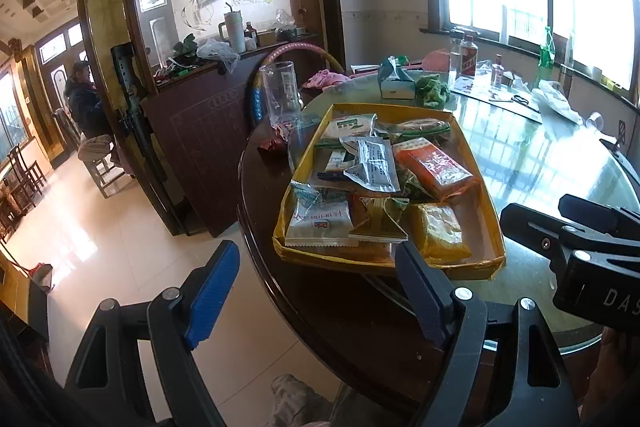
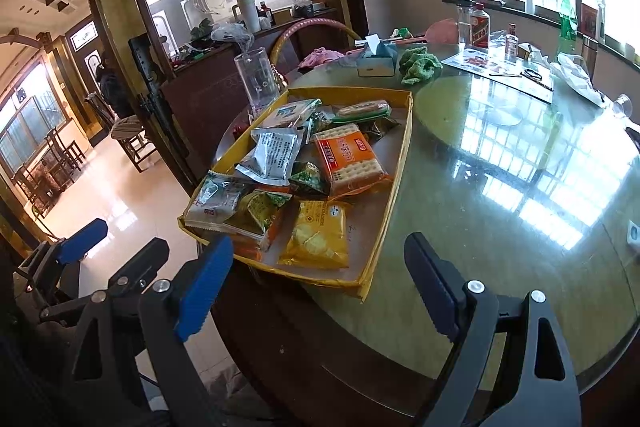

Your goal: Organize snacks

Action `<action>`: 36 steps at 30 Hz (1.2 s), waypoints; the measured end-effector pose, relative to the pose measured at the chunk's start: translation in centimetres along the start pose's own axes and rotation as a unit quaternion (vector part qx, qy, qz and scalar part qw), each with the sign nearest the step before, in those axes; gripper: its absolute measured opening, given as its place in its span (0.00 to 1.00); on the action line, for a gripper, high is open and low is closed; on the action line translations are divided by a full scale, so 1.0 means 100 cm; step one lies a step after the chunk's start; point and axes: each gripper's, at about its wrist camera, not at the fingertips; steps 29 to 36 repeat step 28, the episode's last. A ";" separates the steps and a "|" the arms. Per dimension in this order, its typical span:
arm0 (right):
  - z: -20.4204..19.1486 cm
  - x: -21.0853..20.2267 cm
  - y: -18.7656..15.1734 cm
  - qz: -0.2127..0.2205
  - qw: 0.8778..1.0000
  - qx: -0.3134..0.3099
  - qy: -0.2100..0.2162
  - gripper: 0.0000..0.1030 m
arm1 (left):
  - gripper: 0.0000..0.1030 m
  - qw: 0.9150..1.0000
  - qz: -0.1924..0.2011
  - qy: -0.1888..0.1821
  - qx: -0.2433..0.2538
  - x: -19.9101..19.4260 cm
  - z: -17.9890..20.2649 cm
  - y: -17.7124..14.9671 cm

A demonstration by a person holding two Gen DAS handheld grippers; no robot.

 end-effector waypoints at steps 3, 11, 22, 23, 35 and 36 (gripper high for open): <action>0.000 0.000 0.000 0.000 1.000 -0.001 -0.001 0.85 | 0.78 1.000 0.001 0.001 -0.002 0.001 0.000 0.000; 0.003 0.003 -0.001 -0.003 1.000 -0.002 0.000 0.85 | 0.78 1.000 -0.003 0.001 -0.006 0.007 -0.001 0.000; 0.001 0.018 0.003 -0.013 1.000 -0.011 -0.002 0.85 | 0.78 1.000 -0.023 -0.006 -0.009 0.031 -0.007 -0.001; 0.001 0.020 0.003 -0.015 1.000 -0.012 -0.005 0.85 | 0.78 1.000 -0.027 -0.009 -0.012 0.035 -0.009 -0.001; 0.000 0.033 0.005 -0.026 0.999 -0.012 -0.014 0.85 | 0.78 0.999 -0.030 -0.028 -0.015 0.046 -0.013 0.003; 0.000 0.033 0.005 -0.026 0.999 -0.012 -0.014 0.85 | 0.78 0.999 -0.030 -0.028 -0.015 0.046 -0.013 0.003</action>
Point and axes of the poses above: each gripper's, at about its wrist camera, not at the fingertips, and x roughly the way its jaws point, z to its right, y to its top, and after that the axes turned 7 degrees about x, right-handed
